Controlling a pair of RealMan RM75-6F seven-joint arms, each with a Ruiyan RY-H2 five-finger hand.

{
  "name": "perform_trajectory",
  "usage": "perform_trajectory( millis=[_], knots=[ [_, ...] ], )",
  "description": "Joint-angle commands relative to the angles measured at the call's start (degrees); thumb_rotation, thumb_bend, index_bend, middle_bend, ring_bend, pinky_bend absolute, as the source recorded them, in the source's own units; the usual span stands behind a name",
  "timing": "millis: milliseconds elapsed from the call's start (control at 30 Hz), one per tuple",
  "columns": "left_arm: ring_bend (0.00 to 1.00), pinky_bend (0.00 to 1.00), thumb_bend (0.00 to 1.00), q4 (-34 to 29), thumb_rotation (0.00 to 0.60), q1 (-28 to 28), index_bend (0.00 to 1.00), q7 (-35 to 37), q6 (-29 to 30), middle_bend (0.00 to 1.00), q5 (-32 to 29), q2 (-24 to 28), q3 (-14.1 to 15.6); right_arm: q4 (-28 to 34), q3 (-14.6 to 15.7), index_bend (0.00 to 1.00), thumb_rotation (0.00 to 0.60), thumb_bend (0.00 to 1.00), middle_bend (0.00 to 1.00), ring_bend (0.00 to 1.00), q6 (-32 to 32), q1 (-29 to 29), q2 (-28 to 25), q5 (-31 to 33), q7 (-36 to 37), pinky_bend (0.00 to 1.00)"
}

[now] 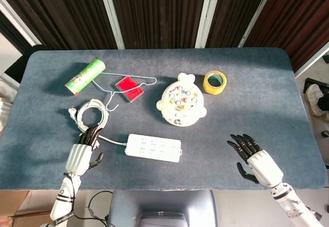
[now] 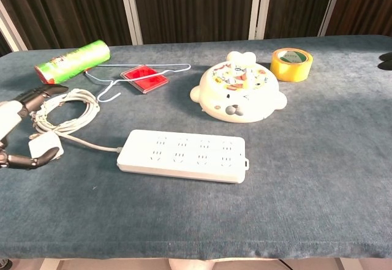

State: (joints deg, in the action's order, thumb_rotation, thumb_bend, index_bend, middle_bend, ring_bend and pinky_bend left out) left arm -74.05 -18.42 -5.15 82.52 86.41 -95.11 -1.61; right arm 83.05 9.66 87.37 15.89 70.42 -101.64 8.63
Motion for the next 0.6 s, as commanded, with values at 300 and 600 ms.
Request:
perform_trajectory(
  millis=[300,600],
  knots=[
    [0.01,0.18,0.41,-14.1,0.6,13.8,0.0,3.4,12.8,0.02,4.5,24.2,11.9,9.0,-2.1,0.0,0.6,0.56,0.09,0.0,0.6,-8.3,-5.9,13.2,-11.0,0.0],
    [0.01,0.16,0.42,-10.8,0.6,14.8,0.0,0.0,13.8,0.02,5.4,23.1,8.9,7.4,-4.1,0.0,0.6,0.44,0.06,0.0,4.1,-10.4,-4.6,10.6,-10.5,0.0]
  ],
)
